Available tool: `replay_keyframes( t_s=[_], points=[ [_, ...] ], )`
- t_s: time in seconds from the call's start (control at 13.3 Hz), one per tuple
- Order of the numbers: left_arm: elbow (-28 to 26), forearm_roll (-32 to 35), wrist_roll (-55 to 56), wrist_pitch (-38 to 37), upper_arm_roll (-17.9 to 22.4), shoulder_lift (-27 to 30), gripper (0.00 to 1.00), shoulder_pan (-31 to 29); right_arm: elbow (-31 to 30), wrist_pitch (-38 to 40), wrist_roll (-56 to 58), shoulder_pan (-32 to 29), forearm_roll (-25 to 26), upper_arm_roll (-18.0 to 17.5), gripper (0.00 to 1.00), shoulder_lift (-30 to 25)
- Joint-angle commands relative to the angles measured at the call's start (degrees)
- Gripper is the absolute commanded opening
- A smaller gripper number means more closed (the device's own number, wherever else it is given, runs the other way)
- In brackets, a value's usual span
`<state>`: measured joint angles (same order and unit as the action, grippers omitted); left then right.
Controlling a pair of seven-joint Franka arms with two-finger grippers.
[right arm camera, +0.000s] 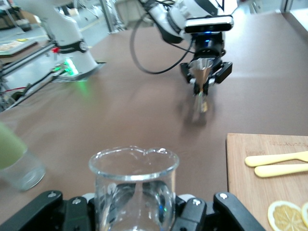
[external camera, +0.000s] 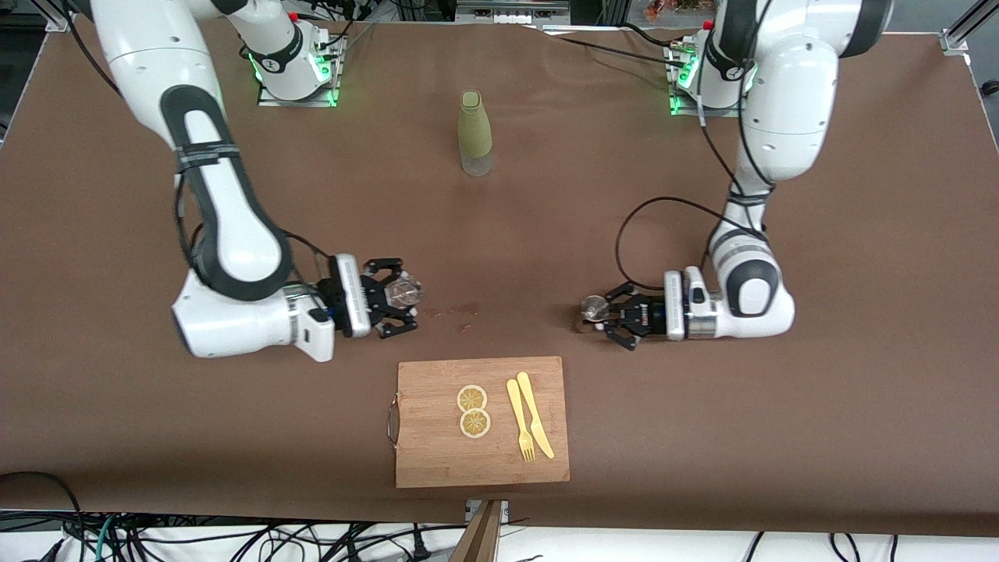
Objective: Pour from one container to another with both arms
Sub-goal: 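Move the glass and jigger apart back toward their spots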
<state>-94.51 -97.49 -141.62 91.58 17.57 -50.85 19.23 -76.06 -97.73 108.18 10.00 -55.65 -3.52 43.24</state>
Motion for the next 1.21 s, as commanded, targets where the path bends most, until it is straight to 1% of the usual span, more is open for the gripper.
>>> replay_keyframes(
  t_s=[0.0,0.15,0.3,0.45,0.53,0.68,0.83,0.98,1.13],
  points=[
    [-0.2,6.4,-3.1,-5.7,-0.7,0.4,0.0,-6.3,-1.7,6.2,7.3,-6.1,-1.7,-0.7,0.0,-0.4],
    [-0.2,10.7,-4.0,-9.0,-0.3,0.4,0.0,-10.1,-3.9,10.1,12.7,-11.0,-3.1,-0.7,0.0,-0.3],
    [-0.2,15.5,-6.8,-10.2,-0.2,0.3,0.0,-14.3,-4.4,13.4,16.0,-15.0,-3.1,-0.6,0.0,1.1],
    [-0.3,20.4,-9.6,-11.8,0.0,0.1,0.0,-18.8,-4.9,14.6,19.3,-18.9,-3.1,-0.6,0.0,3.3],
    [-0.3,21.9,-10.8,-13.0,0.8,-0.1,0.0,-20.5,-5.7,14.5,21.3,-20.5,-3.1,-0.6,0.0,4.1],
    [-0.3,24.6,-13.2,-15.1,2.8,-0.5,0.0,-22.3,-6.3,14.5,25.1,-23.9,-3.0,-0.6,0.0,6.7],
    [-0.3,25.1,-16.0,-16.3,3.9,-1.1,0.0,-23.5,-6.3,14.1,29.5,-26.1,-3.0,-0.6,0.0,9.6],
    [-0.1,26.4,-18.1,-17.0,5.1,-1.9,0.0,-24.2,-6.4,13.7,32.7,-27.3,-3.0,-0.6,0.0,11.8],
    [-0.1,27.1,-20.3,-17.1,5.2,-2.1,0.0,-25.3,-6.5,12.6,34.5,-27.8,-3.1,-0.6,0.0,13.6]
  ],
)
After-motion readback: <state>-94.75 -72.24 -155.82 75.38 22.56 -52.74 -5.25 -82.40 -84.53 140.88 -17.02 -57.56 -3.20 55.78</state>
